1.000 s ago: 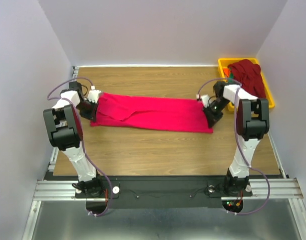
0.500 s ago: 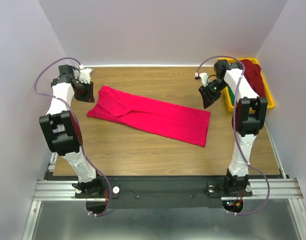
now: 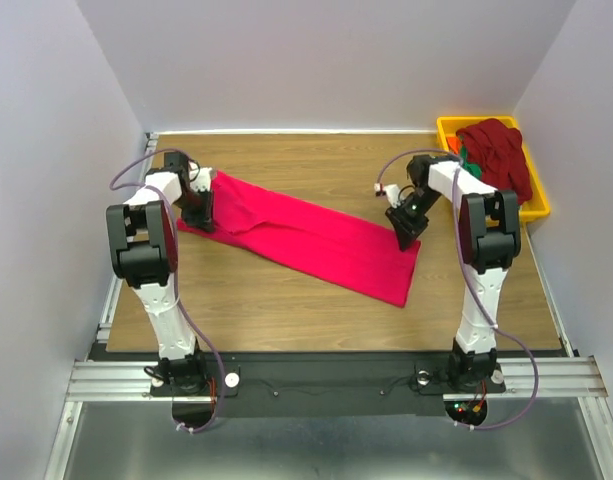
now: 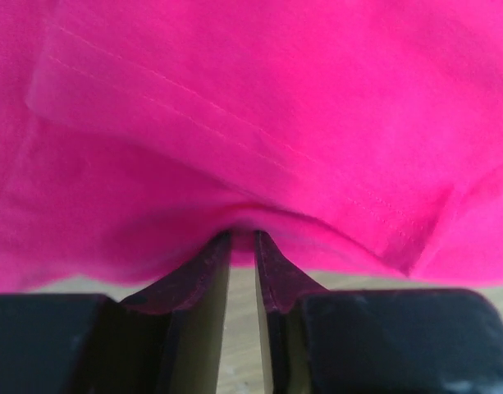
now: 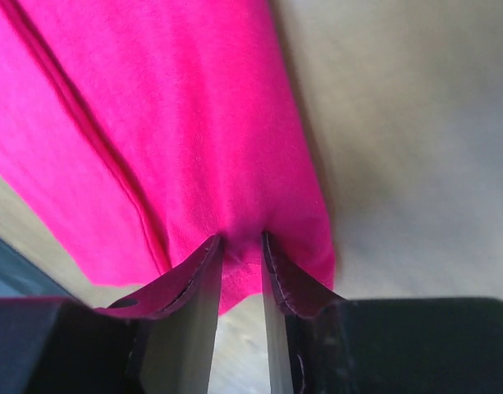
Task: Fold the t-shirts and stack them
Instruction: Fold the tshirt
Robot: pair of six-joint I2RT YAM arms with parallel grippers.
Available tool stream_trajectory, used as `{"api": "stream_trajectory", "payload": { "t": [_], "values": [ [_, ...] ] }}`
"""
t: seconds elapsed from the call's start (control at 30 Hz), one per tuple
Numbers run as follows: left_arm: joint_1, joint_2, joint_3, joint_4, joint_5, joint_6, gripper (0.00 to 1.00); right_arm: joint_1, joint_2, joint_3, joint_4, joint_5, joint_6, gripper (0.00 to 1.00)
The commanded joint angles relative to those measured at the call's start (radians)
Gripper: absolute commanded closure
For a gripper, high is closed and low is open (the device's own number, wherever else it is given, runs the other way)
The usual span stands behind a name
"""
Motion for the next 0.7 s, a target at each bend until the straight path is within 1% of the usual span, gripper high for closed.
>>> {"api": "stream_trajectory", "payload": {
  "t": [0.0, 0.03, 0.07, 0.1, 0.13, 0.17, 0.2, 0.23, 0.27, 0.3, 0.33, 0.37, 0.4, 0.43, 0.47, 0.5, 0.57, 0.6, 0.67],
  "values": [
    [0.001, 0.147, 0.22, 0.007, -0.091, -0.016, 0.71, 0.078, -0.056, -0.16, 0.021, 0.052, -0.043, 0.68],
    [0.0, 0.241, 0.288, -0.007, -0.097, -0.007, 0.71, 0.101, -0.078, -0.188, 0.009, 0.039, -0.064, 0.68],
    [-0.003, 0.295, 0.463, -0.054, -0.113, 0.002, 0.72, 0.161, -0.096, -0.24, -0.028, -0.006, -0.08, 0.68],
    [-0.008, 0.351, 0.569, -0.088, -0.122, 0.011, 0.72, 0.198, -0.137, -0.26, -0.051, -0.039, -0.115, 0.66],
    [-0.02, 0.457, 0.684, -0.123, -0.122, 0.031, 0.71, 0.238, -0.154, -0.272, -0.106, -0.077, -0.132, 0.64],
    [-0.028, 0.506, 0.804, -0.157, -0.124, 0.04, 0.71, 0.276, -0.17, -0.277, -0.106, -0.124, -0.153, 0.61],
    [-0.04, 0.549, 1.047, -0.238, -0.113, 0.053, 0.69, 0.348, -0.184, -0.251, -0.173, -0.231, -0.175, 0.58],
    [-0.049, 0.592, 1.143, -0.269, -0.099, 0.07, 0.64, 0.371, -0.199, -0.222, -0.198, -0.282, -0.196, 0.54],
    [-0.068, 0.58, 1.2, -0.28, -0.082, 0.096, 0.61, 0.385, -0.205, -0.195, -0.207, -0.322, -0.183, 0.52],
    [-0.073, 0.546, 1.172, -0.258, -0.078, 0.103, 0.59, 0.388, -0.204, -0.164, -0.206, -0.371, -0.175, 0.52],
    [-0.076, 0.497, 1.096, -0.219, -0.073, 0.105, 0.57, 0.389, -0.196, -0.08, -0.206, -0.372, -0.145, 0.52],
    [-0.076, 0.372, 1.003, -0.168, -0.064, 0.099, 0.54, 0.384, -0.167, -0.046, -0.203, -0.37, -0.135, 0.52],
    [-0.074, 0.31, 0.816, -0.063, -0.047, 0.081, 0.51, 0.379, -0.152, -0.009, -0.186, -0.369, -0.123, 0.52],
    [-0.076, 0.255, 0.734, -0.018, -0.036, 0.071, 0.49, 0.364, -0.139, 0.017, -0.165, -0.37, -0.088, 0.52],
    [-0.076, 0.176, 0.668, 0.017, -0.024, 0.058, 0.49, 0.361, -0.12, 0.022, -0.107, -0.366, -0.072, 0.52],
    [-0.076, 0.149, 0.585, 0.059, 0.002, 0.041, 0.49, 0.359, -0.107, 0.02, -0.067, -0.334, -0.048, 0.52],
    [-0.077, 0.124, 0.546, 0.068, 0.031, 0.002, 0.49, 0.359, -0.084, 0.029, -0.017, -0.318, -0.017, 0.53],
    [-0.08, 0.127, 0.526, 0.064, 0.048, -0.007, 0.49, 0.359, -0.07, 0.034, 0.034, -0.306, 0.001, 0.53],
    [-0.086, 0.147, 0.514, 0.055, 0.064, -0.024, 0.51, 0.362, -0.017, 0.052, 0.061, -0.3, 0.03, 0.56]
  ]
}}
